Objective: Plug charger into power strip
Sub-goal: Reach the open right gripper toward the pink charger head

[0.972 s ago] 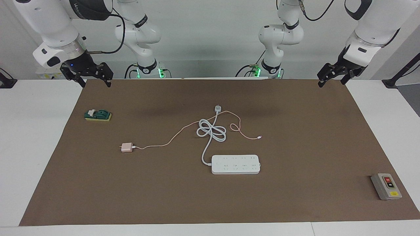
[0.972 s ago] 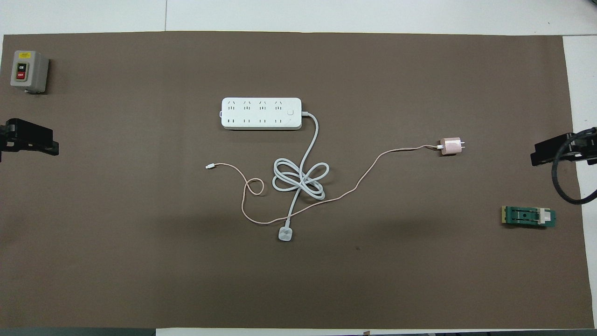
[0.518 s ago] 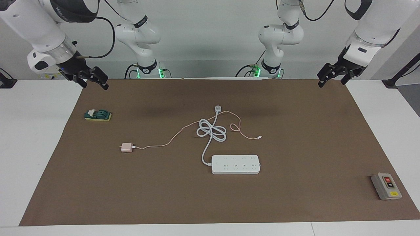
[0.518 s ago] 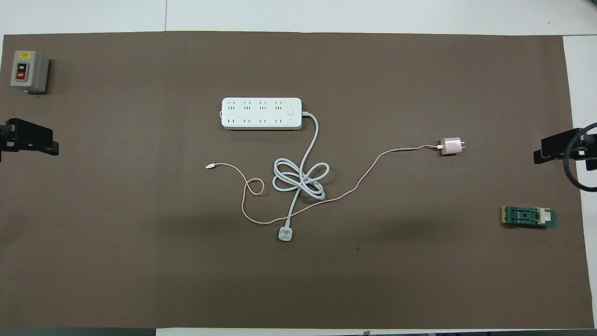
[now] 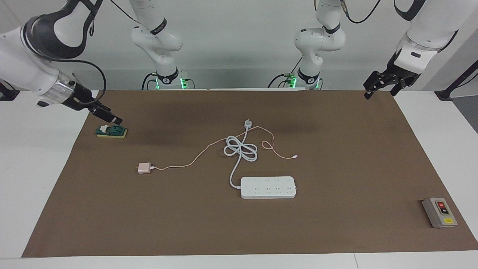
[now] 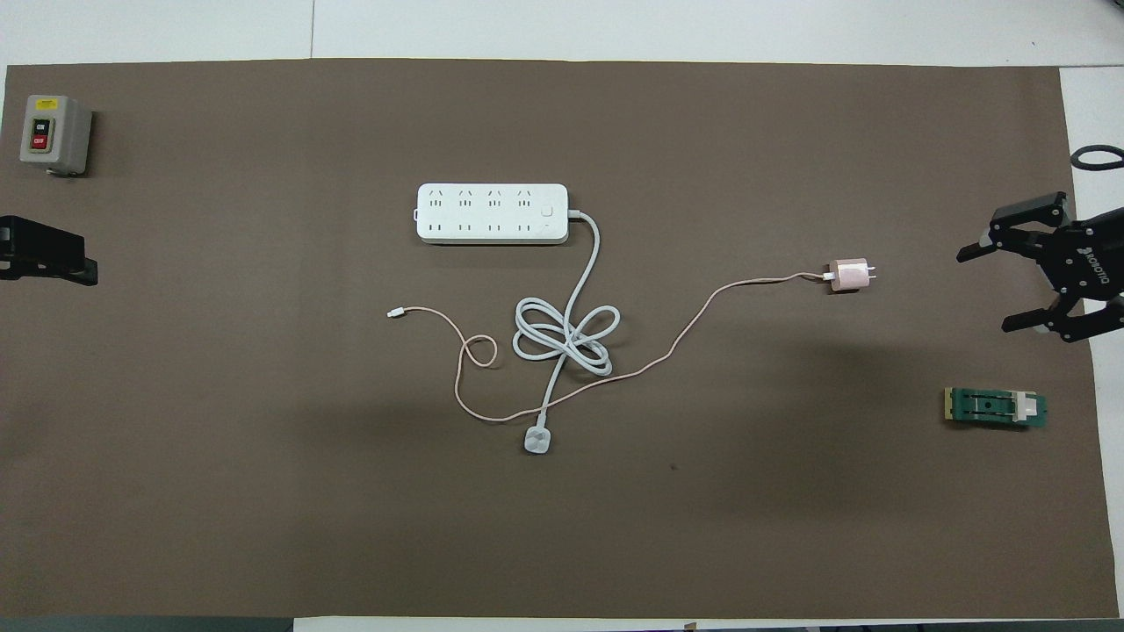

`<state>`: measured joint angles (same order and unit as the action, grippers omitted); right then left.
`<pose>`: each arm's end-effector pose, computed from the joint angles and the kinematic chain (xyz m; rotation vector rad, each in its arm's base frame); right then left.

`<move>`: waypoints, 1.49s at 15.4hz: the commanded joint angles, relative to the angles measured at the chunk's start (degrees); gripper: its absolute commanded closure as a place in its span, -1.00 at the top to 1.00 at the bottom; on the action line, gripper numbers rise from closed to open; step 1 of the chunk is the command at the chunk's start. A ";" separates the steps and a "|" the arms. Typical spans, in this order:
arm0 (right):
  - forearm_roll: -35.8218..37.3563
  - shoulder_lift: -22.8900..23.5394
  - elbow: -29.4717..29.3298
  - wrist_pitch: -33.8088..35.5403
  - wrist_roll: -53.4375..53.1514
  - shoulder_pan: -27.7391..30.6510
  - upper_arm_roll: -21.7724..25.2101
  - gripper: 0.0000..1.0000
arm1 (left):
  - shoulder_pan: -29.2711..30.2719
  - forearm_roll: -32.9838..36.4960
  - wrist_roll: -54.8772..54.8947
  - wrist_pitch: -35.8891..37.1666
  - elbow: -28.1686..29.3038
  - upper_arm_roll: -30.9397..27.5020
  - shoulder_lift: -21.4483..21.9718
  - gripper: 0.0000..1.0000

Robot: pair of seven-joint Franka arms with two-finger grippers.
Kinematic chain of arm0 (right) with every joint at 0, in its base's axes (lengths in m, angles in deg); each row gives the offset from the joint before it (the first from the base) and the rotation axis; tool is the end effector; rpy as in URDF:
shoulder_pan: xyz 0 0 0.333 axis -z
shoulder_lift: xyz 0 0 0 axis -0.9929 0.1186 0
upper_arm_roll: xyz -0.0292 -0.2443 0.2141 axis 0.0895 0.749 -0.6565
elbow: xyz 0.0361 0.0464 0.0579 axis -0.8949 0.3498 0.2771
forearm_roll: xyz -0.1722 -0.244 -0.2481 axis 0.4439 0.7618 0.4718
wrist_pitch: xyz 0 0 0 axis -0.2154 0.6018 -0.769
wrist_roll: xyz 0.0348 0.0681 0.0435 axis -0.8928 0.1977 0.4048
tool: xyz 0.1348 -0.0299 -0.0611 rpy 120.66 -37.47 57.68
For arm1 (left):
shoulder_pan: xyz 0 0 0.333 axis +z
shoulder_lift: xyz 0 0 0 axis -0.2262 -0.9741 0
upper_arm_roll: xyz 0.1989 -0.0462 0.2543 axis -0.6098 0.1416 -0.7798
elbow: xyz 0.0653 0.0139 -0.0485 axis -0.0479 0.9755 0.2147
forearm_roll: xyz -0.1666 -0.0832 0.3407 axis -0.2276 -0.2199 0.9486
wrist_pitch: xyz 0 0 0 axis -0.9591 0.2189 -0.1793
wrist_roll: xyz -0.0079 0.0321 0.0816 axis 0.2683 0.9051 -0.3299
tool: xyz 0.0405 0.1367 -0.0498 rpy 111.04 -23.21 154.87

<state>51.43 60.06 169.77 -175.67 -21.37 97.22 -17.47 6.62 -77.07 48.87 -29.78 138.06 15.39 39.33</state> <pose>0.5620 -0.1070 0.4402 -2.3894 1.1845 0.5226 0.5362 -0.0162 0.6104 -3.1353 -0.1019 0.0510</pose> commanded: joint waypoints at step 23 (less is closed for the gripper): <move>-18.36 20.10 3.38 -16.49 -6.86 0.38 -0.74 1.00 | 0.30 0.37 -0.21 -0.62 0.01 0.18 0.22 1.00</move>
<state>34.43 77.77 174.32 -191.50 -28.84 97.22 -18.04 6.68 -77.07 48.86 -29.79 138.06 15.45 39.33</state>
